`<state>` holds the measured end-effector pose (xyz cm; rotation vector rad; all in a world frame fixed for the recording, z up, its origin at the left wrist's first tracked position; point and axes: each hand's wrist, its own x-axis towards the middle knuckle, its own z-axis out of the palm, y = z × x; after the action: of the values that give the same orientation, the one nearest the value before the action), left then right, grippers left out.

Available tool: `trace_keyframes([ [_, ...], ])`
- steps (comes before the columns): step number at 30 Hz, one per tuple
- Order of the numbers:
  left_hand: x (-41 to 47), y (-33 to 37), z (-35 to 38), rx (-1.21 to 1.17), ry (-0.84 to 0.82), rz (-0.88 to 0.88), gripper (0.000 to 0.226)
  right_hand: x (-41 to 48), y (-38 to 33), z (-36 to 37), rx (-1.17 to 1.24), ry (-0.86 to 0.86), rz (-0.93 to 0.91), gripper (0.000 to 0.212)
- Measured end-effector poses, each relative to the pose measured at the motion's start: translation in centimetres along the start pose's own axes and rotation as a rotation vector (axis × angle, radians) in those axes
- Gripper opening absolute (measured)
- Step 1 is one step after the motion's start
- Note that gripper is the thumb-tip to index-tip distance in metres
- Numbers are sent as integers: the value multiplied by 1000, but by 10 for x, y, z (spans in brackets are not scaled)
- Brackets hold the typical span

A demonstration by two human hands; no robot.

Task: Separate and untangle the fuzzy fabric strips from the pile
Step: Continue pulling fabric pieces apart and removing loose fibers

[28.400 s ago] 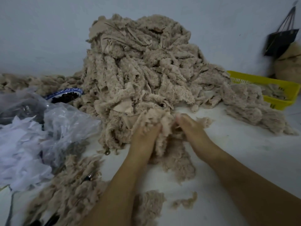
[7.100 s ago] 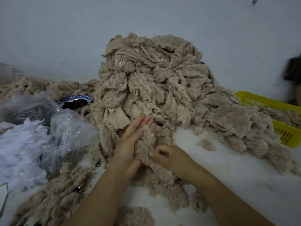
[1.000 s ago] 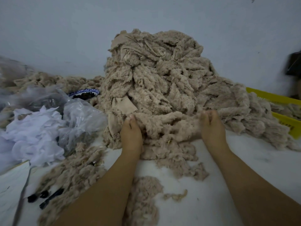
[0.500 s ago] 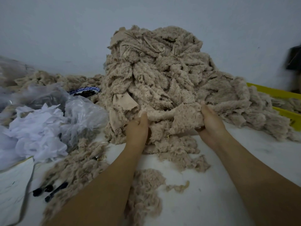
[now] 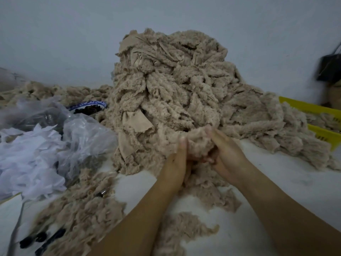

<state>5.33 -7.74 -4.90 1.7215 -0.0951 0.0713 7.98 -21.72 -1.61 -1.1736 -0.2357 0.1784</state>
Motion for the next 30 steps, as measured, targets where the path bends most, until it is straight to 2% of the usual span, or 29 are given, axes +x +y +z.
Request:
trace_keyframes([
  [2,7,0,-8,-356,-94,-130,94,-7,2,4,-336,-77,-2,31],
  [4,9,5,-17,-675,-135,-203,66,-9,8,4,-693,-144,-11,45],
  [7,16,5,-29,-933,-86,-140,36,-6,16,-2,-888,-157,-47,63],
  [10,21,5,-37,-1088,-14,-136,25,1,12,-9,-853,32,-90,59],
  [13,23,1,-39,-1107,50,-178,21,10,15,-23,-879,162,-95,58],
  [18,26,-1,-40,-1085,94,-188,14,18,27,-34,-903,246,-90,64],
  [23,27,-2,-40,-1134,107,-208,38,18,30,-38,-907,287,-91,52],
  [26,28,-1,-39,-1155,132,-209,44,17,27,-38,-885,316,-79,53],
  [30,27,-1,-48,-1208,95,-174,24,21,17,-37,-777,430,-12,49],
])
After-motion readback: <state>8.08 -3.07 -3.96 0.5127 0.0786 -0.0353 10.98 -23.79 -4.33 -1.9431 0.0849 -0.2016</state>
